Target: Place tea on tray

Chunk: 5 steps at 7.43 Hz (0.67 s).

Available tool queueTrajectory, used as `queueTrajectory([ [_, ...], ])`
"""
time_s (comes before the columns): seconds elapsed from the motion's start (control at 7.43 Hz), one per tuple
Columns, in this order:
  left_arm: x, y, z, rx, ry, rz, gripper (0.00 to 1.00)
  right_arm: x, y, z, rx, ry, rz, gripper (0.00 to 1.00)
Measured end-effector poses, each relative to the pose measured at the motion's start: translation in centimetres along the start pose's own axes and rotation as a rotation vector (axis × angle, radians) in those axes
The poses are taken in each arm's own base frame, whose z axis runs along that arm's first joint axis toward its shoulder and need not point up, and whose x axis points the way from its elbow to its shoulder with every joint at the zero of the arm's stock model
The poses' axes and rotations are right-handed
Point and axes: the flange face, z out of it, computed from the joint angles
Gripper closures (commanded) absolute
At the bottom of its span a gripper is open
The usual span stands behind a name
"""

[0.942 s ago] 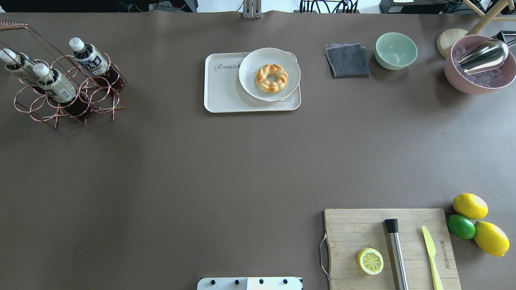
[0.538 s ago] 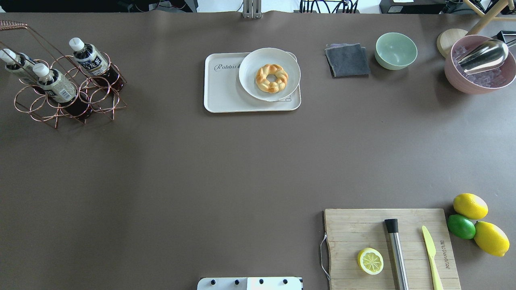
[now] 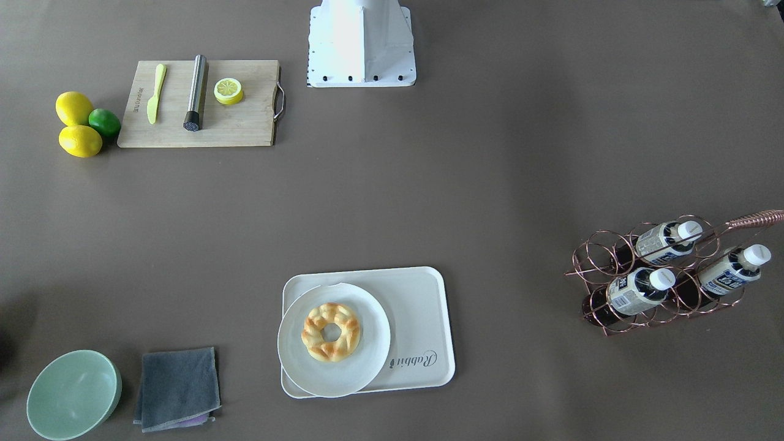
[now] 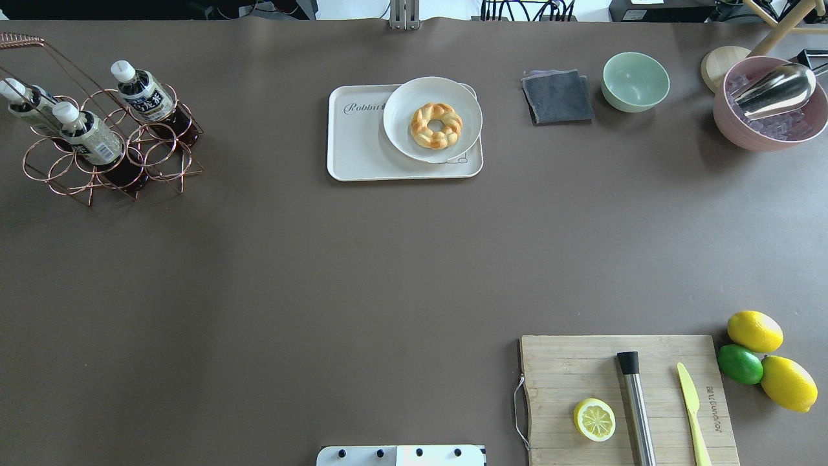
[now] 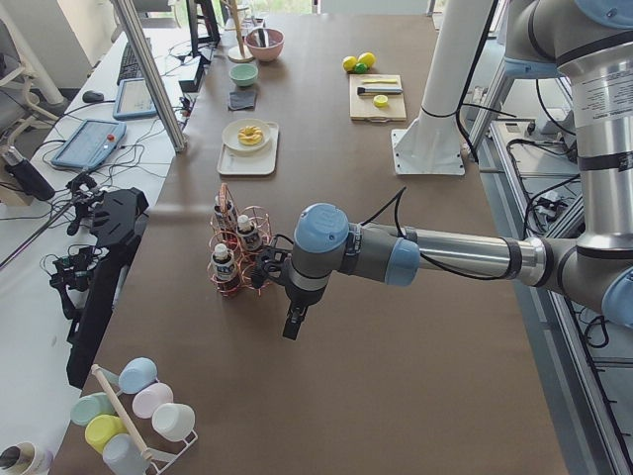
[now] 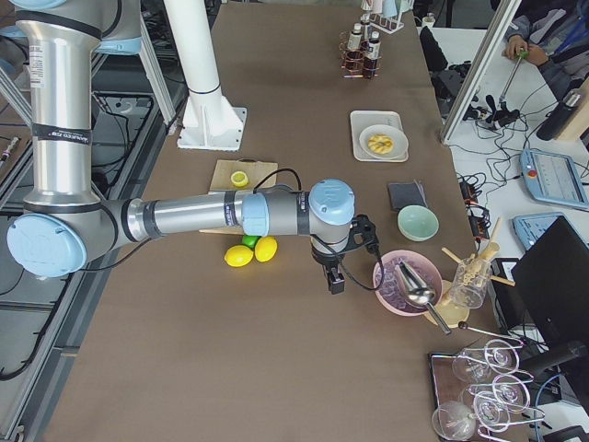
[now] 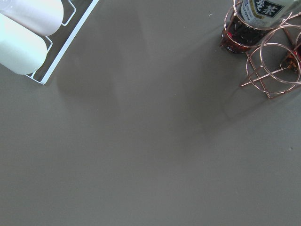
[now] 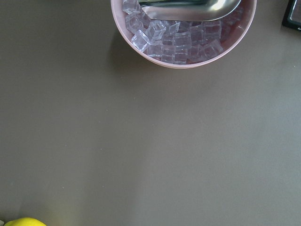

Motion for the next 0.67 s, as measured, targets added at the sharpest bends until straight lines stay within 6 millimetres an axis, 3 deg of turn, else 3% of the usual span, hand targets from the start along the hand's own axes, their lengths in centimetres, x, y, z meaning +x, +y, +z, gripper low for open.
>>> queueTrajectory([
  [0.4, 0.1, 0.3, -0.1, 0.001, 0.001, -0.003, 0.03, 0.0, 0.2, 0.0, -0.001, 0.0, 0.001, 0.0],
  [0.67, 2.1, -0.9, -1.1, 0.026, -0.001, -0.089, 0.08, -0.1, 0.7, 0.1, -0.002, -0.006, 0.001, 0.0],
])
